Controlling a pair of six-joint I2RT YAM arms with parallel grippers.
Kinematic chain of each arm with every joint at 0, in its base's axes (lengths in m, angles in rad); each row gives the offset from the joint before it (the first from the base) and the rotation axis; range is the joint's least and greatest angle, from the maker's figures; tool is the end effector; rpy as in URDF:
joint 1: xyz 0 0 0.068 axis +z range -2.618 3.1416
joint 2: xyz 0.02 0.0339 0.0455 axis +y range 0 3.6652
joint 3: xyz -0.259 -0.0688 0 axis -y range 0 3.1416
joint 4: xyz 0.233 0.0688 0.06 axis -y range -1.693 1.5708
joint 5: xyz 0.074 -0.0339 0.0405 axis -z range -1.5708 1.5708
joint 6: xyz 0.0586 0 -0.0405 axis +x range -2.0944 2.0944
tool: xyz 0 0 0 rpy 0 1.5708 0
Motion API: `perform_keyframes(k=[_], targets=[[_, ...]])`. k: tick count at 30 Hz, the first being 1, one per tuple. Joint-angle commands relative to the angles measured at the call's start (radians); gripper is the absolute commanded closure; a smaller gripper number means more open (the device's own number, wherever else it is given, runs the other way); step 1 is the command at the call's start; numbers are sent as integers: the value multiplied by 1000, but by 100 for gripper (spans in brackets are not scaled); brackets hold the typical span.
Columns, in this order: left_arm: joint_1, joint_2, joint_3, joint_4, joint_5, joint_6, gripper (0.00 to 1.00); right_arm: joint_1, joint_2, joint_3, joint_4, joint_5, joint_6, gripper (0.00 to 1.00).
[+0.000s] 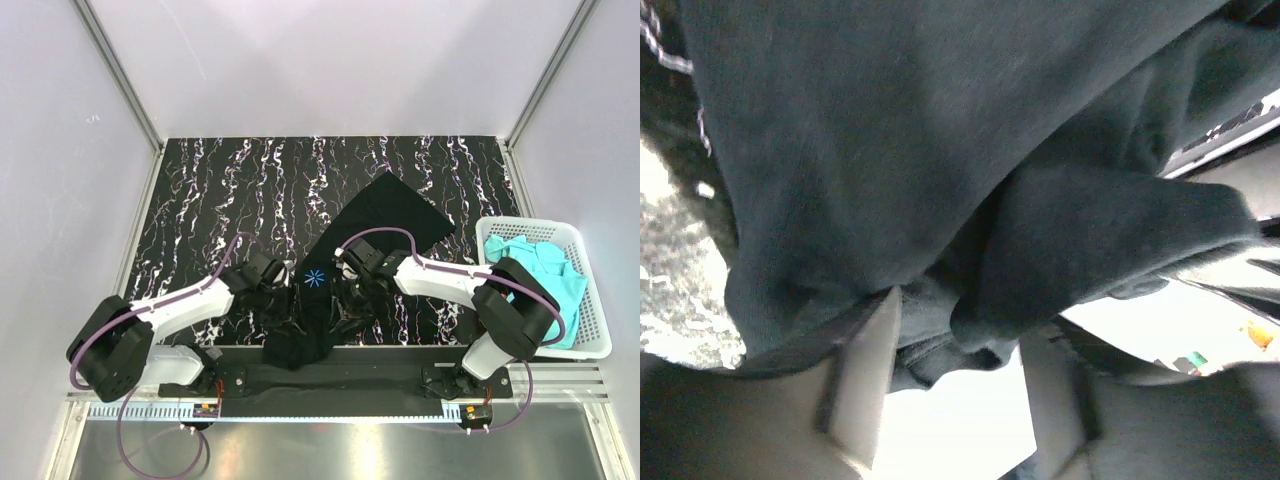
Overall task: Fold and stack the t-shirts
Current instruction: Flatten the tshirt out
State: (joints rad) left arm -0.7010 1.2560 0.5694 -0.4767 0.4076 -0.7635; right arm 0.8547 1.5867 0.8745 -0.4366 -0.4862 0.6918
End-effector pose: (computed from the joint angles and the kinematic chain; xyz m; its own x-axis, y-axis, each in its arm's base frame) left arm 0.1445 -0.1524 0.1411 -0.9993 0.0127 -0.0346 0.0294 0.8431 -0.5370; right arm 0.1705 0.2377 0.1508 -0.9668 -0.2518 -0.0435 -0.2283 0.7748 0.5896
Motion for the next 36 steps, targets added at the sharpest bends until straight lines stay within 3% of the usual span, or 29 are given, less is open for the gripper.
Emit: perform_keyframes(k=[1, 2, 4, 5, 7, 12, 16, 19, 20, 25, 26, 29, 31, 36], targets=[[-2, 10, 75, 53, -42, 47, 54, 1, 9, 35, 35, 34, 20, 70], [0, 8, 81, 40, -47, 50, 67, 0, 7, 35, 33, 32, 25, 78], [-2, 3, 119, 7, -85, 67, 82, 1, -14, 37, 32, 31, 31, 98], [-2, -13, 135, -32, -99, 76, 94, 1, -30, 28, 29, 37, 37, 100], [-2, -49, 188, -119, -169, 101, 100, 1, -110, 9, 16, 87, 78, 100], [-3, -200, 407, -299, -298, 206, 100, 1, -377, 3, -88, 257, 106, 100], [-3, -279, 676, -375, -320, 326, 100, 0, -505, 197, -242, 409, -162, 100], [-3, -261, 952, -390, -279, 426, 100, -2, -454, 524, -388, 540, -346, 100], [-3, -244, 1103, -398, -268, 447, 100, -2, -424, 707, -422, 563, -409, 100], [-2, -80, 1562, -461, -158, 510, 100, -2, -272, 1246, -566, 791, -517, 100], [-2, -60, 1686, -461, -138, 503, 100, 0, -258, 1309, -576, 857, -531, 100], [-2, 12, 1869, -448, -24, 471, 100, -2, -229, 1503, -597, 937, -538, 100], [-3, 20, 1882, -383, 95, 408, 100, -2, -237, 1579, -599, 951, -540, 100], [-3, -52, 1690, -140, 318, 213, 100, -2, -325, 1585, -597, 966, -583, 100]])
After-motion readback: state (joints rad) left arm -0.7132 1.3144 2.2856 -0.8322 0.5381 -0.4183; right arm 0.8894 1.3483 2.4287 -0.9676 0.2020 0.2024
